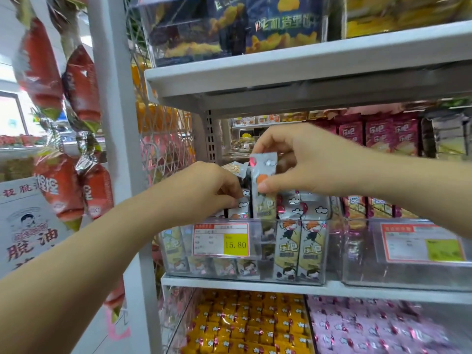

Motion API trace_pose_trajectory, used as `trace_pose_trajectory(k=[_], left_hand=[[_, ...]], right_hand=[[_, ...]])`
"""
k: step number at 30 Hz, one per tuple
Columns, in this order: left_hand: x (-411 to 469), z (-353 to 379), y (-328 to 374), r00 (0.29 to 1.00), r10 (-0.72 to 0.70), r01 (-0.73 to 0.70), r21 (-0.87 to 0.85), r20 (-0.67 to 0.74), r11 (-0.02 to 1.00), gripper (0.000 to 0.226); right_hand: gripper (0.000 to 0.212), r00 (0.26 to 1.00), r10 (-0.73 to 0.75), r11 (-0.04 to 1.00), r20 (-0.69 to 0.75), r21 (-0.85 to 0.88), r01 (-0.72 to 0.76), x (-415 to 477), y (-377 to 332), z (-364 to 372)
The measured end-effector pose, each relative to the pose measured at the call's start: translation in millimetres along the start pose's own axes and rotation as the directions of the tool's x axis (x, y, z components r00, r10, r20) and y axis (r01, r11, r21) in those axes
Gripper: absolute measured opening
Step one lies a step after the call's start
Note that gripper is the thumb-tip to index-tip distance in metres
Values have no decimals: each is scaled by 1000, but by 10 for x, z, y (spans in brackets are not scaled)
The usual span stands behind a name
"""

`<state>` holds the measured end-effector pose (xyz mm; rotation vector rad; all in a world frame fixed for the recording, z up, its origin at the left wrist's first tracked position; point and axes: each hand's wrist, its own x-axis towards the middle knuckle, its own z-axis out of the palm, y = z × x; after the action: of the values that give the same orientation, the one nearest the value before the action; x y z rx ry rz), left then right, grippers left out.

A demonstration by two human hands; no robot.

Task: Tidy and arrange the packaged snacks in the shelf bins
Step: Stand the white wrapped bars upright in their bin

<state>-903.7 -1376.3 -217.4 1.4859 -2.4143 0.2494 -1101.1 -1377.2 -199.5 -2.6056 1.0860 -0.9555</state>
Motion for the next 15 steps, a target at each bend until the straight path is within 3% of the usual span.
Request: trace_pose_trajectory(k=[5, 8, 11, 15], left_hand=[[-35, 28, 33, 998, 52, -44, 196, -36, 980, 9], [-40, 80, 45, 993, 113, -97, 288, -42, 953, 18], [-42, 100, 19, 989, 134, -116, 236, -62, 965, 20], [-63, 134, -44, 988, 114, -112, 25, -105, 993, 21]], right_hand=[[32, 996, -88, 968, 7, -233, 87, -62, 65, 242], [18, 992, -43, 947, 119, -312, 79, -61, 87, 241], [34, 962, -33, 935, 269, -332, 125, -24, 126, 253], [32, 940, -8, 952, 340, -287, 111, -7, 113, 137]])
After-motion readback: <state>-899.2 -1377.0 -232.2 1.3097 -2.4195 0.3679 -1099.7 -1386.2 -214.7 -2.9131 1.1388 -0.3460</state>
